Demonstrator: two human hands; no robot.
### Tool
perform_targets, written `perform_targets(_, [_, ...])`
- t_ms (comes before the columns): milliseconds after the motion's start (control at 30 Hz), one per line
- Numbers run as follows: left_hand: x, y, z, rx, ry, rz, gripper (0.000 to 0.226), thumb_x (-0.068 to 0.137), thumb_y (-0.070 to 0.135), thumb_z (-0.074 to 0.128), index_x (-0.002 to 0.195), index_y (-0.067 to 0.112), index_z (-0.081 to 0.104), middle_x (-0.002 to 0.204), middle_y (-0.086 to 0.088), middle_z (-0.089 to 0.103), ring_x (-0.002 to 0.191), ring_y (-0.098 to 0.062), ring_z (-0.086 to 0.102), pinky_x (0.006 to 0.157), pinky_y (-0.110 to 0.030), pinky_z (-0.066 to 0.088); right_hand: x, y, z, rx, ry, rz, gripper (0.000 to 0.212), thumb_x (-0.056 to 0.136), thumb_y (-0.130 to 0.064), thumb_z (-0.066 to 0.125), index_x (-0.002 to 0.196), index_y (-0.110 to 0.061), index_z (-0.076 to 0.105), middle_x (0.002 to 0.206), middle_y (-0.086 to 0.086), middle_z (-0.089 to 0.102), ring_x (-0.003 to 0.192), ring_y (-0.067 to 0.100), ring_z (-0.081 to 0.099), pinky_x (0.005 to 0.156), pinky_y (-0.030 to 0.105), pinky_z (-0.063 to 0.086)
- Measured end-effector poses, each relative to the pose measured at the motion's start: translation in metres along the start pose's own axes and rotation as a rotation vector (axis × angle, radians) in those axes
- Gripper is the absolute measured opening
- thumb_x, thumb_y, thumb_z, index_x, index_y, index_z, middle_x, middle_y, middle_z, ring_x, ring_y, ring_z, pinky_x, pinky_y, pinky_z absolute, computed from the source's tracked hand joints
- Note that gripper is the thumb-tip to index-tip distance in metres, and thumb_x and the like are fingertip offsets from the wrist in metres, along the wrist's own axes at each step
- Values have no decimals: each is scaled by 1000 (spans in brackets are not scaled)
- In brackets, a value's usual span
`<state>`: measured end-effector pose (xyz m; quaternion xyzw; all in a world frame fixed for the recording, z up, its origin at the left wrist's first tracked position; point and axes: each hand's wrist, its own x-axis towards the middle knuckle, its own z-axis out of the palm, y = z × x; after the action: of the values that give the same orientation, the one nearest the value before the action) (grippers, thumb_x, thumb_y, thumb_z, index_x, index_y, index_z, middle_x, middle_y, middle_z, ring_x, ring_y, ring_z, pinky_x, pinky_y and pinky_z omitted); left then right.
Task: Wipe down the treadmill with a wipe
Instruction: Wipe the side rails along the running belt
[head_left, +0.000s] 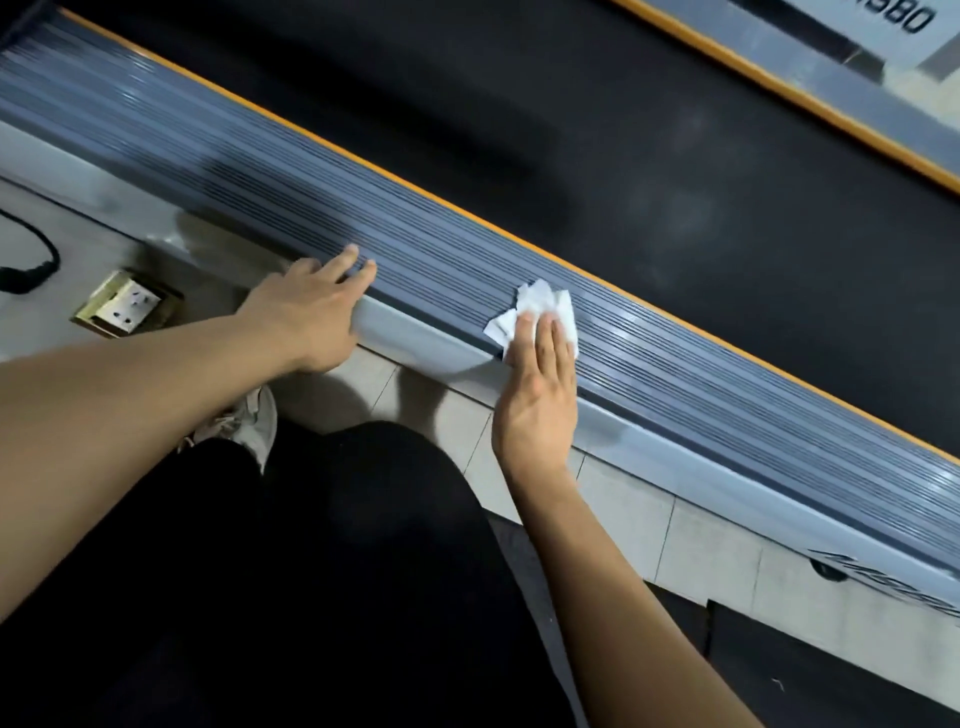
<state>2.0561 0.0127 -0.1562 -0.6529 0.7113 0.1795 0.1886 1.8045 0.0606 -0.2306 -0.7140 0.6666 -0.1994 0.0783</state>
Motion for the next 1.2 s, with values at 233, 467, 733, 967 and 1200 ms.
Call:
perform_targets(233, [4, 2, 9, -63, -8, -51, 80, 101, 27, 46, 164, 24, -4, 171, 4, -14, 157, -33, 7, 123, -54, 24, 50, -90, 30, 4, -220, -329, 65, 93, -4, 32, 158, -4, 26, 163, 21, 26, 154, 32, 19, 127, 38, 7])
perform_targets(467, [5, 23, -2, -23, 34, -39, 72, 104, 28, 42, 164, 24, 1, 172, -3, -9, 157, -31, 3, 121, -53, 25, 16, -20, 8, 2, -80, -240, 67, 88, -5, 27, 154, -4, 37, 158, 18, 37, 150, 32, 30, 124, 44, 23])
perform_targets(733, [11, 64, -3, 67, 44, 113, 72, 103, 20, 38, 163, 25, -1, 172, -2, -6, 157, -27, 7, 114, -53, 31, 13, -2, 4, 14, -61, -188, 62, 88, -4, 31, 149, 3, 43, 151, 25, 45, 145, 38, 38, 119, 49, 33])
perform_targets(967, [12, 68, -12, -43, 64, 40, 69, 101, 21, 43, 161, 11, 11, 169, -12, 15, 151, -33, 27, 113, -50, 34, 40, -36, 21, -36, -203, -338, 64, 96, -8, 43, 158, -4, 26, 163, 20, 25, 154, 31, 17, 125, 42, 13])
perform_targets(1200, [20, 109, -20, 75, 38, 268, 76, 102, 14, 38, 164, 30, -3, 172, -3, -7, 158, -30, 7, 125, -49, 22, -35, 93, -40, 13, 14, -31, 59, 99, -3, 37, 157, -5, 29, 161, 16, 35, 153, 27, 23, 122, 47, 26])
